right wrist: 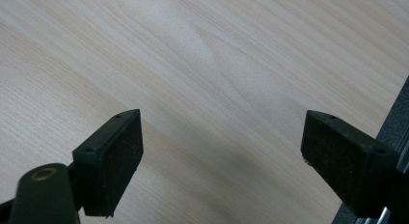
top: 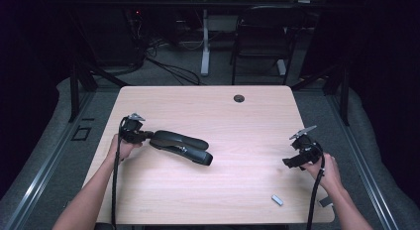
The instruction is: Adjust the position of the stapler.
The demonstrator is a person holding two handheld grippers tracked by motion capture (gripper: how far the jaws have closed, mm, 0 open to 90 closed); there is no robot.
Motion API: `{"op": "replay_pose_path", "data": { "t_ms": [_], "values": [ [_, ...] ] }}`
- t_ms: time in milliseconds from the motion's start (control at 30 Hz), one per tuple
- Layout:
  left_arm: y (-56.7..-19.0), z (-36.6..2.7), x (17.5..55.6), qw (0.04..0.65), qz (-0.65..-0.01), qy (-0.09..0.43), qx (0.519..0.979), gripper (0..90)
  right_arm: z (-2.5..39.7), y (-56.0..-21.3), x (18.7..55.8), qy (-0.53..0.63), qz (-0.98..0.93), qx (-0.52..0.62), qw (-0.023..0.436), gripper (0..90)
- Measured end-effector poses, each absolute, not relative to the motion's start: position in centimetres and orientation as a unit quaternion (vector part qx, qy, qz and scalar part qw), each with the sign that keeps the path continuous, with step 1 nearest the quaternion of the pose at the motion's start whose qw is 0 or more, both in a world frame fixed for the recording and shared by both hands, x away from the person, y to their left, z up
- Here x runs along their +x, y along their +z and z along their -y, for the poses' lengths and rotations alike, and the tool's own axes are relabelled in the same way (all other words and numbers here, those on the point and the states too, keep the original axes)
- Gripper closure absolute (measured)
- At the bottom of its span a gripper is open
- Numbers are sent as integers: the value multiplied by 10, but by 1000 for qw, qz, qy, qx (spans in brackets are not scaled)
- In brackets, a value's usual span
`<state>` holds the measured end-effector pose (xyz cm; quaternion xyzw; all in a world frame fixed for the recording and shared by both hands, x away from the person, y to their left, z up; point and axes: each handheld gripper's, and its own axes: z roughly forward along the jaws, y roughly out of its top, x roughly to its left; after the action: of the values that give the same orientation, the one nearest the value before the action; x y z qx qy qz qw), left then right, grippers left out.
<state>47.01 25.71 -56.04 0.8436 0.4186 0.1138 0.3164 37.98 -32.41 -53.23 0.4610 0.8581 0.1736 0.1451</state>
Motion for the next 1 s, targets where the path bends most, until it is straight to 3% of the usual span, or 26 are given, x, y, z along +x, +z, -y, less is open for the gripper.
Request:
{"op": "replay_pose_path", "data": {
  "t_ms": [1000],
  "values": [
    [-555,-216,448,292,-331,59,895,900,323,-532,379,164,-864,454,143,147]
  ]
}}
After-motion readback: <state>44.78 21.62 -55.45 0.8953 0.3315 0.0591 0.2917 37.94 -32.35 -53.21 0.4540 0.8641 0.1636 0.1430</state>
